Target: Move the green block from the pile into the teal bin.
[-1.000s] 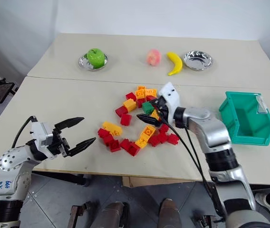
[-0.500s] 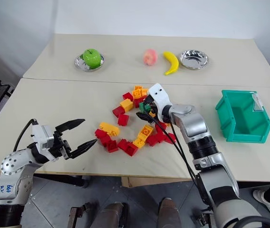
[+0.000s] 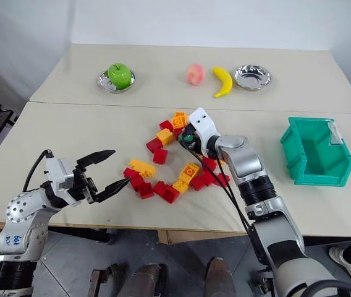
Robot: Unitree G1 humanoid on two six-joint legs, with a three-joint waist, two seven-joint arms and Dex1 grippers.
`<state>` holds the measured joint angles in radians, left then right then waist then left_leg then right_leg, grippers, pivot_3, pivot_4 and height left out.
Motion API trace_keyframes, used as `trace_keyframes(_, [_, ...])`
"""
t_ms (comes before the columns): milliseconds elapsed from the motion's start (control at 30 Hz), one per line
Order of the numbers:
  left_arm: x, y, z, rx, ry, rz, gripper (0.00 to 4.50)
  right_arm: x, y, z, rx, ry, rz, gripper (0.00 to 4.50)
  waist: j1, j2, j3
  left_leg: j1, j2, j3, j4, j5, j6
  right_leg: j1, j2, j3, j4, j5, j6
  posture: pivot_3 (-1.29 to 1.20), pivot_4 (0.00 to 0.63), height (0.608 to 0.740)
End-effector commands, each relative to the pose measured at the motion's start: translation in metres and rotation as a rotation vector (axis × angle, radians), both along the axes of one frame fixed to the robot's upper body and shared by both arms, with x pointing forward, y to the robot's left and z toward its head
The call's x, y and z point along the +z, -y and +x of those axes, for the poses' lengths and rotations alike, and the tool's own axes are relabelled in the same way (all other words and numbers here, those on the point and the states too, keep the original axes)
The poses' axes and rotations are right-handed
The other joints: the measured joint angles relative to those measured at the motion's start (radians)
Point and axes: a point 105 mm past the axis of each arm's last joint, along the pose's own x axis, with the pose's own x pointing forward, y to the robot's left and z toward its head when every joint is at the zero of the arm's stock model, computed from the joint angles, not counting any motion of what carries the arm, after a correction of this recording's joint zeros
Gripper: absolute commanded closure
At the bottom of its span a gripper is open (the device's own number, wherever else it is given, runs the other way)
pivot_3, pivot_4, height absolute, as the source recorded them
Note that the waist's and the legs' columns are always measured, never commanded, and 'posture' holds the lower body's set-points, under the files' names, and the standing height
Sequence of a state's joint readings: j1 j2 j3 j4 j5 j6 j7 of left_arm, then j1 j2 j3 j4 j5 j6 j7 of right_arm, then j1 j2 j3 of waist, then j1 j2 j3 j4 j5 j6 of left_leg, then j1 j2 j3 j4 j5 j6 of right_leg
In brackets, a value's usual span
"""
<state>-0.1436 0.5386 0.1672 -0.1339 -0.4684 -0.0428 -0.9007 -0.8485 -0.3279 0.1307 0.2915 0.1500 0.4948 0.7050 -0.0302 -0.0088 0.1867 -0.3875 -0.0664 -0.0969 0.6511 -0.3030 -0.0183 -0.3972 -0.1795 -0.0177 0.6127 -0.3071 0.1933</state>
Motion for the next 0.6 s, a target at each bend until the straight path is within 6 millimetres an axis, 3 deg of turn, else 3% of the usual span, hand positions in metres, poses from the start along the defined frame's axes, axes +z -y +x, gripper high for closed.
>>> trace_keyframes(33, [0.018, 0.023, -0.007, -0.097, 0.056, -0.040, 0.00, 0.056, 0.024, -0.022, 0.073, 0.208, 0.189, 2.97, 0.005, 0.000, 0.000, 0.000, 0.000, 0.000, 0.000, 0.000, 0.000, 0.000, 0.000, 0.000, 0.000, 0.000, 0.000, 0.00, 0.150, 0.740])
trace_keyframes(133, [0.021, 0.039, -0.008, -0.143, 0.049, -0.060, 0.00, 0.078, 0.079, -0.025, -0.072, 0.265, 0.337, 2.97, 0.006, 0.000, 0.000, -0.001, -0.001, -0.001, 0.001, 0.000, 0.001, 0.001, -0.001, -0.001, -0.001, 0.000, 0.000, 0.00, 0.150, 0.740])
trace_keyframes(233, [0.022, 0.053, -0.008, -0.198, 0.050, -0.069, 0.00, 0.087, 0.161, -0.032, -0.345, 0.355, 0.278, 2.97, 0.019, 0.000, 0.000, -0.001, -0.001, -0.001, 0.002, 0.000, 0.001, 0.002, -0.001, -0.001, -0.001, 0.000, 0.000, 0.00, 0.150, 0.740])
trace_keyframes(300, [0.021, 0.059, -0.008, -0.228, 0.044, -0.068, 0.00, 0.090, 0.202, -0.043, -0.470, 0.385, 0.211, 2.97, 0.030, 0.000, 0.000, -0.001, -0.002, 0.002, 0.002, -0.001, 0.001, 0.003, -0.001, -0.002, -0.002, 0.000, 0.000, 0.00, 0.150, 0.740])
trace_keyframes(467, [0.017, 0.062, -0.005, -0.255, 0.033, -0.060, 0.00, 0.082, 0.260, -0.063, -0.658, 0.382, 0.058, 2.97, 0.012, 0.000, 0.000, 0.000, 0.000, 0.012, 0.000, -0.001, 0.001, 0.002, -0.001, -0.001, -0.003, 0.000, 0.000, 0.00, 0.150, 0.740])
trace_keyframes(533, [0.014, 0.060, -0.003, -0.274, 0.021, -0.044, 0.00, 0.066, 0.291, -0.076, -0.745, 0.365, -0.105, 2.97, 0.012, 0.000, 0.000, 0.001, 0.001, 0.013, 0.001, -0.001, 0.001, 0.003, -0.001, -0.001, -0.002, 0.000, 0.000, 0.00, 0.150, 0.740])
trace_keyframes(600, [0.013, 0.058, -0.002, -0.281, 0.017, -0.036, 0.00, 0.058, 0.300, -0.081, -0.767, 0.350, -0.142, 2.97, 0.012, 0.000, 0.000, 0.001, 0.000, 0.013, 0.002, -0.001, 0.002, 0.003, -0.001, 0.000, -0.002, 0.000, 0.000, 0.00, 0.150, 0.740])
